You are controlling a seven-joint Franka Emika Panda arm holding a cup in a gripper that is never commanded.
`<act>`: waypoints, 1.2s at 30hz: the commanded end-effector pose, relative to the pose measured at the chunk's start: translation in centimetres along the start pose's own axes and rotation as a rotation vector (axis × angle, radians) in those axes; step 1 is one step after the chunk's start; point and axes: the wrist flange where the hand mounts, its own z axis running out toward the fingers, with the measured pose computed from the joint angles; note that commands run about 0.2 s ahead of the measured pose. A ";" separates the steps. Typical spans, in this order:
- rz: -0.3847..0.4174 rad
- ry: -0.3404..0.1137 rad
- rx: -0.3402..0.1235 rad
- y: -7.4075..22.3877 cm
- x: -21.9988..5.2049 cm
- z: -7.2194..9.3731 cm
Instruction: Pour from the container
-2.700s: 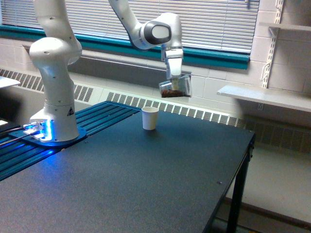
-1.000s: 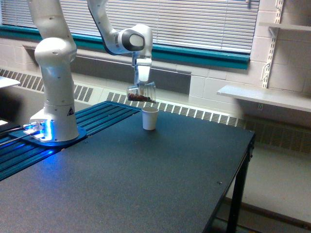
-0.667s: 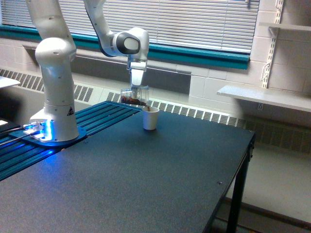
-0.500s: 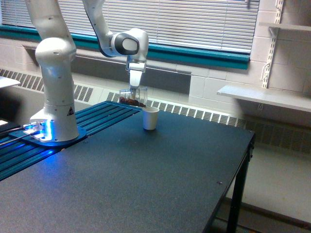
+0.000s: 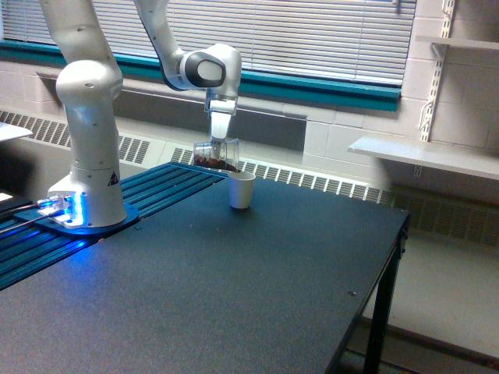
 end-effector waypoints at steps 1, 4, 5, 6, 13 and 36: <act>-0.047 -0.032 -0.007 -0.2 -0.2 0.2; -0.044 -0.046 -0.016 0.1 0.0 0.6; -0.043 -0.049 -0.016 0.2 0.1 0.6; -0.039 -0.051 -0.018 0.3 0.3 0.6; -0.023 -0.053 -0.025 0.9 2.0 0.6; -0.047 -0.106 -0.078 1.1 3.0 1.5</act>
